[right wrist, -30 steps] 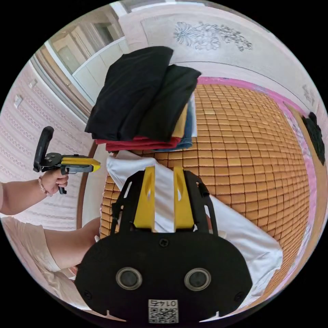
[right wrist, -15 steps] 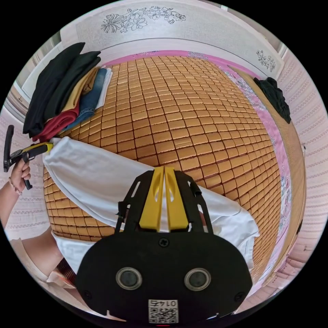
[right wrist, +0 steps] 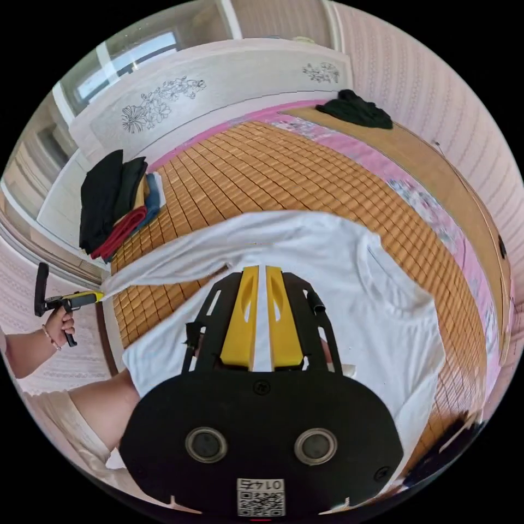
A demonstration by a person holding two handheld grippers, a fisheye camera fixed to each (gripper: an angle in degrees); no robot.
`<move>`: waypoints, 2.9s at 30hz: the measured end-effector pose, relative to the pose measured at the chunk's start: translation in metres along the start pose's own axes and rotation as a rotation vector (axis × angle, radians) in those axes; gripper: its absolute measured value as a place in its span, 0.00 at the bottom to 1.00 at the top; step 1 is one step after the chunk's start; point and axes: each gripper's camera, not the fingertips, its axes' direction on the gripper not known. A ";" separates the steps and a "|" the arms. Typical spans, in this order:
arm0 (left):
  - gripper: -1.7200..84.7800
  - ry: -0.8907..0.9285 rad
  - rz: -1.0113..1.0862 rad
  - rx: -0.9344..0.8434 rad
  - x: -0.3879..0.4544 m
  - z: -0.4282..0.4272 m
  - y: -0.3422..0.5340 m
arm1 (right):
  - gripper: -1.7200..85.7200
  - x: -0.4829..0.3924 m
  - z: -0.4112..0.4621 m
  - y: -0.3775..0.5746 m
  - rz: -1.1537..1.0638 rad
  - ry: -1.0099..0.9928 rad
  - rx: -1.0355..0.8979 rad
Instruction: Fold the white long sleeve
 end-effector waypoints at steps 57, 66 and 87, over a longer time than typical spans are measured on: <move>0.11 0.196 0.342 0.431 -0.118 0.109 0.080 | 0.03 -0.407 0.014 0.188 -0.825 -0.050 -0.135; 0.01 0.193 0.332 0.461 -0.092 0.110 0.073 | 0.02 -0.348 -0.039 0.186 -0.593 -0.184 -0.079; 0.06 0.667 1.315 0.004 0.278 0.178 0.195 | 0.05 -0.014 -0.274 0.536 0.566 -0.176 0.157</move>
